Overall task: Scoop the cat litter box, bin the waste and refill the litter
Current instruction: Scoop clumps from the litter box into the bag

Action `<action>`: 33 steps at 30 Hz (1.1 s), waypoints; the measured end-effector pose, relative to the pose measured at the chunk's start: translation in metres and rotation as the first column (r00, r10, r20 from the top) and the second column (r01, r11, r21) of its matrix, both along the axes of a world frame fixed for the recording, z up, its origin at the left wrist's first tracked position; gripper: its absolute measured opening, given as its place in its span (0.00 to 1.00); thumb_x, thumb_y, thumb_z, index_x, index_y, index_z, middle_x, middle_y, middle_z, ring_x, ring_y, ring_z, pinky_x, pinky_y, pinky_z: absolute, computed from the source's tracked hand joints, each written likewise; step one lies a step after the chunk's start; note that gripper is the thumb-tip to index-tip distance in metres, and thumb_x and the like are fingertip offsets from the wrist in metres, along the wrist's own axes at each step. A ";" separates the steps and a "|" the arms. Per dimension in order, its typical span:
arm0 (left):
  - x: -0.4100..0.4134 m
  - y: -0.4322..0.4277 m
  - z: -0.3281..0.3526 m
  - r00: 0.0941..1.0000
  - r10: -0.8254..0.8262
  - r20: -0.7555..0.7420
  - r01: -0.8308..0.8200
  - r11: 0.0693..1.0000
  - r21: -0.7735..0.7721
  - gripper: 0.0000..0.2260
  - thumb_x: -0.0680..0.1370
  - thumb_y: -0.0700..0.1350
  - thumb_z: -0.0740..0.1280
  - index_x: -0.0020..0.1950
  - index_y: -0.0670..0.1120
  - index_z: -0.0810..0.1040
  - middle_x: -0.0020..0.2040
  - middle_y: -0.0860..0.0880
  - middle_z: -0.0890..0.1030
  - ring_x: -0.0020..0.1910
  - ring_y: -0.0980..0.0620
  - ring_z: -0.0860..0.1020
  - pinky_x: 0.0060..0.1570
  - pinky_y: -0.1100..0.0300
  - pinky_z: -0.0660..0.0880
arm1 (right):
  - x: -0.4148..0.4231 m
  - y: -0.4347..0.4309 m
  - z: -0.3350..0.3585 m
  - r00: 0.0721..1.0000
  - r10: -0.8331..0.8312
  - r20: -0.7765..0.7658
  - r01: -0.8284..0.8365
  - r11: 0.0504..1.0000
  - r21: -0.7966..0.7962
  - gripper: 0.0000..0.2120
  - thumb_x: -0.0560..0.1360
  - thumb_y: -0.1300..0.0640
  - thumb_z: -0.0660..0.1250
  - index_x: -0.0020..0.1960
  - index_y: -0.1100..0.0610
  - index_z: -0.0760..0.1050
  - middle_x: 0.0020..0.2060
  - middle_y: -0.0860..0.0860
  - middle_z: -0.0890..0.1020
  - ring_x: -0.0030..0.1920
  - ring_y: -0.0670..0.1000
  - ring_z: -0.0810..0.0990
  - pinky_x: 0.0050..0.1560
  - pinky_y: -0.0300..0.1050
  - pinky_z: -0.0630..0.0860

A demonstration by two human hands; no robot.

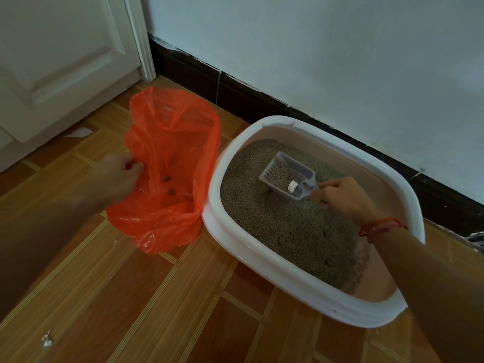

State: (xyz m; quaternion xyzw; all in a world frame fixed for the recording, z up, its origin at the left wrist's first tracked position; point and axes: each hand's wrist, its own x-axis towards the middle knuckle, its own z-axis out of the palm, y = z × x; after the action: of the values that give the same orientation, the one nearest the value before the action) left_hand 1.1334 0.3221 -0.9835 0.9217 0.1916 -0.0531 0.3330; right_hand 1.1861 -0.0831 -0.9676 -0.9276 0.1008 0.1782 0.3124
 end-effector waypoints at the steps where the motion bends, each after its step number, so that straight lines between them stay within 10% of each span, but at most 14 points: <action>1: 0.000 -0.001 0.001 1.000 -0.003 -0.002 0.003 1.000 -0.003 0.11 0.83 0.46 0.58 0.53 0.41 0.77 0.44 0.44 0.78 0.41 0.46 0.77 0.41 0.52 0.73 | 0.001 -0.001 0.001 1.000 -0.006 0.010 0.006 1.000 -0.009 0.10 0.75 0.54 0.68 0.54 0.52 0.83 0.36 0.53 0.82 0.34 0.48 0.75 0.36 0.41 0.73; 33: -0.002 -0.003 0.005 1.000 0.002 0.016 -0.003 1.000 0.015 0.11 0.83 0.45 0.58 0.50 0.40 0.77 0.43 0.43 0.78 0.38 0.48 0.75 0.34 0.57 0.69 | 0.005 0.026 0.018 0.993 0.115 0.018 -0.114 0.993 -0.036 0.06 0.75 0.51 0.69 0.50 0.46 0.82 0.42 0.55 0.84 0.39 0.50 0.76 0.42 0.44 0.78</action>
State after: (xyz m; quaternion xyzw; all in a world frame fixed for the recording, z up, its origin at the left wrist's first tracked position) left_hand 1.1316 0.3191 -0.9788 0.9243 0.1905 -0.0436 0.3278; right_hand 1.1916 -0.0573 -0.9499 -0.9390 0.0473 0.1847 0.2862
